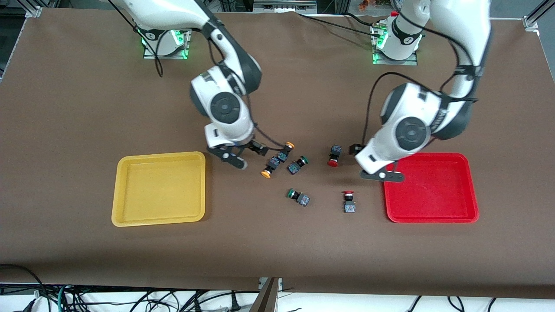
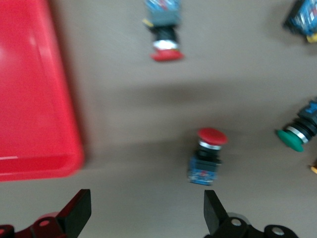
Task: Place red and yellow buttons in trays
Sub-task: 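Move the right gripper to yellow button while the left gripper reaches red button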
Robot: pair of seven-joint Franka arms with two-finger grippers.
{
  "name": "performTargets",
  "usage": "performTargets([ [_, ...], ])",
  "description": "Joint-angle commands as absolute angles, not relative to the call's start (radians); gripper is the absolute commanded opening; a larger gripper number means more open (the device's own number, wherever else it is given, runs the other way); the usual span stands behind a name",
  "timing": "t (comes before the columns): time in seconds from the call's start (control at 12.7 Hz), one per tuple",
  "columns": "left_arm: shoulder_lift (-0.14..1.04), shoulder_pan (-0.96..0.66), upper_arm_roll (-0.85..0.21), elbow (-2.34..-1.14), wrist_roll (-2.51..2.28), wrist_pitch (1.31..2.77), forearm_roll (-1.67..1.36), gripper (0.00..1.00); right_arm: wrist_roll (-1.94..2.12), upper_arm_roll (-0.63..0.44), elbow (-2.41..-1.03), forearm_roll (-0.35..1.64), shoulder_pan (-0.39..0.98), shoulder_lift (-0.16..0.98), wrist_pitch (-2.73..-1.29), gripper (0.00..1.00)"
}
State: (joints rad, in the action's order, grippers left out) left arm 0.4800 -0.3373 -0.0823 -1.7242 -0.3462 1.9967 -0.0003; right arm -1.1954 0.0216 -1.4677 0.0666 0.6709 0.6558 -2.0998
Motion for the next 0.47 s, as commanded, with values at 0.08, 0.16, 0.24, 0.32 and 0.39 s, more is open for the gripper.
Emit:
performTargets([
  [0.08, 0.37, -0.38, -0.103, -2.032, -0.396, 2.265, -0.018, 1.0, -1.324, 0.009, -1.445, 0.075, 0.745, 0.742, -2.215, 1.0],
  [0.16, 0.358, -0.382, -0.113, -2.092, -0.396, 2.346, -0.018, 1.0, -1.333, 0.009, -1.445, 0.075, 0.75, 0.759, -2.242, 1.0],
  [0.24, 0.37, -0.396, -0.115, -2.111, -0.397, 2.421, -0.017, 1.0, -1.341, 0.009, -1.445, 0.075, 0.75, 0.77, -2.268, 1.0],
  [0.32, 0.4, -0.408, -0.117, -2.111, -0.397, 2.497, -0.014, 1.0, -1.345, 0.009, -1.445, 0.075, 0.752, 0.779, -2.284, 1.0],
  [0.39, 0.423, -0.411, -0.117, -2.109, -0.397, 2.554, -0.009, 1.0, -1.347, 0.009, -1.445, 0.075, 0.753, 0.788, -2.301, 1.0],
])
